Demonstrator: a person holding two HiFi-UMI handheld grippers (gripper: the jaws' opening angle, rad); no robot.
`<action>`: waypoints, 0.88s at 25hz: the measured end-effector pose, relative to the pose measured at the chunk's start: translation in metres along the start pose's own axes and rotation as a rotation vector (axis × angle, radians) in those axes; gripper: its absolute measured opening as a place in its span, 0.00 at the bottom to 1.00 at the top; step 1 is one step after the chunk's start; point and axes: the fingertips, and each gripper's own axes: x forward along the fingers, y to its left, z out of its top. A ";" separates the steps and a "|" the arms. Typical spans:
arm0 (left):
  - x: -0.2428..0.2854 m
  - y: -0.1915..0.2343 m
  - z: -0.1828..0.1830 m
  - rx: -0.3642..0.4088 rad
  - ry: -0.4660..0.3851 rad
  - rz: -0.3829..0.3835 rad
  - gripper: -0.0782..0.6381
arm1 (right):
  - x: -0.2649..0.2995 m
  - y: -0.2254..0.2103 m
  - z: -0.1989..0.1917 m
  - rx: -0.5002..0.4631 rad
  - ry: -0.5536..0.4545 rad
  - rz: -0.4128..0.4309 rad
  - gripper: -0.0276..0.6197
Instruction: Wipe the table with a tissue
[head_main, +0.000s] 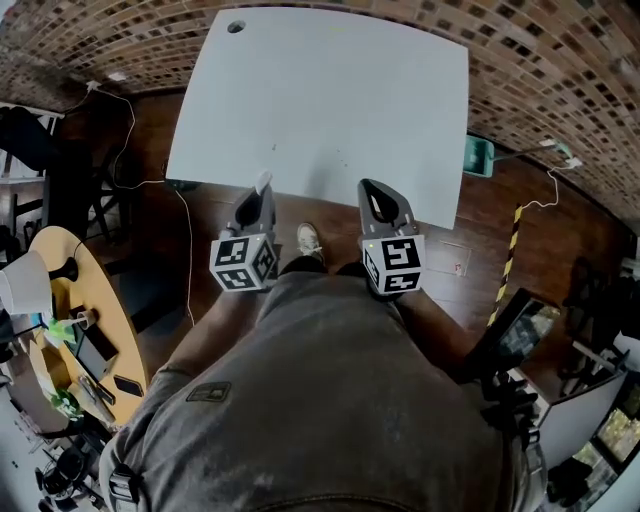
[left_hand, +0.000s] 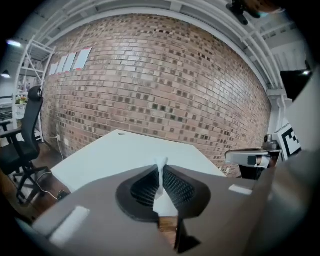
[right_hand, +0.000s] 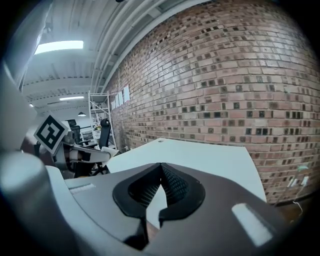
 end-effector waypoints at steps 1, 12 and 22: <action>0.005 0.006 0.002 0.002 0.006 -0.012 0.14 | 0.007 0.002 0.003 0.004 0.000 -0.011 0.06; 0.041 0.045 0.001 -0.004 0.065 -0.037 0.14 | 0.051 0.003 0.013 0.020 0.034 -0.062 0.06; 0.065 0.061 -0.024 -0.006 0.153 0.020 0.14 | 0.077 -0.012 0.008 0.026 0.069 -0.029 0.06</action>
